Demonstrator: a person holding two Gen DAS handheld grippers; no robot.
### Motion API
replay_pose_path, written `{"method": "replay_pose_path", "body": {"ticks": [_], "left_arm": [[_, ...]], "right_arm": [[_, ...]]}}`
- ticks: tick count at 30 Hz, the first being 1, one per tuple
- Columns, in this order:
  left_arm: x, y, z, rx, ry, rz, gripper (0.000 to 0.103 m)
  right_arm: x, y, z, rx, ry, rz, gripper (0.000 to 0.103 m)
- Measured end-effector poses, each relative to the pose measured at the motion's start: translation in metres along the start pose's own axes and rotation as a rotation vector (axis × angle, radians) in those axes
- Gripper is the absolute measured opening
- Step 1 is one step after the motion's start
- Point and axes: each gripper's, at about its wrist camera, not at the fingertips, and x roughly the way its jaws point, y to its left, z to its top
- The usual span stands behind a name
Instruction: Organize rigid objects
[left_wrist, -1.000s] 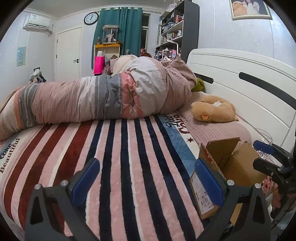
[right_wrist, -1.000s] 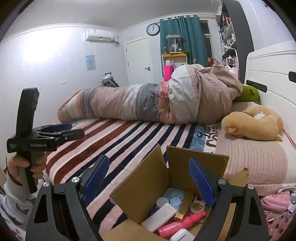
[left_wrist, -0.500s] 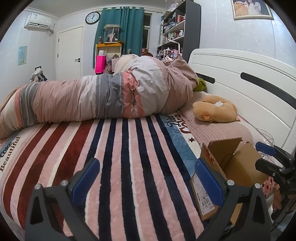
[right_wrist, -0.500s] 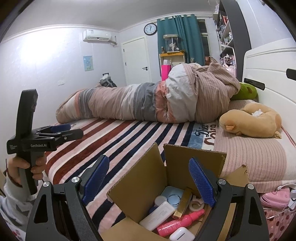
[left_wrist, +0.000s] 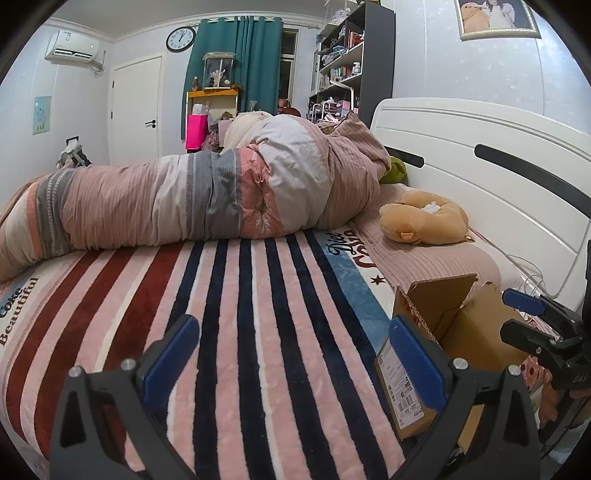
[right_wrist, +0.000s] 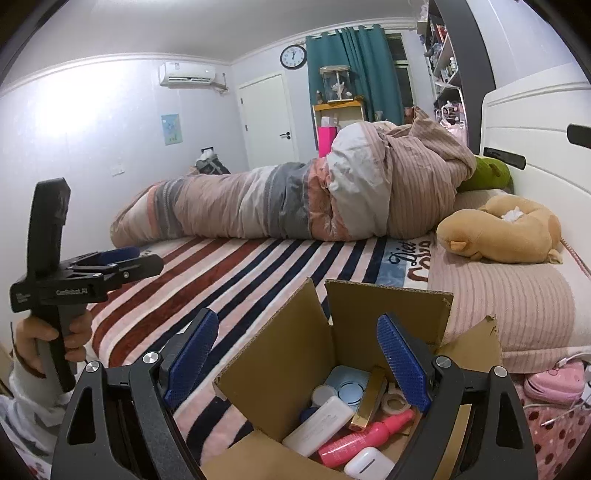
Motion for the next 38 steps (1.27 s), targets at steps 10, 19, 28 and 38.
{"method": "replay_pose_path", "body": {"ticks": [10,19,28,38], "left_arm": [[-0.0004,-0.0009,-0.0003,0.0,0.002,-0.002,0.102],[0.0009,0.0003,0.0006,0.005,0.006,-0.008,0.102],[0.002,0.0016,0.0003,0.016,0.007,-0.011,0.102],[0.0005,0.0044,0.0012,0.017,0.003,-0.012,0.102]], "right_arm": [[-0.0008,-0.0002,-0.0021,0.0,0.004,-0.002,0.087],[-0.001,-0.0015,-0.0024,0.004,0.005,-0.004,0.087],[-0.0009,-0.0016,-0.0041,0.005,0.004,-0.001,0.087],[-0.0005,0.0,-0.0041,0.005,0.001,-0.003,0.087]]}}
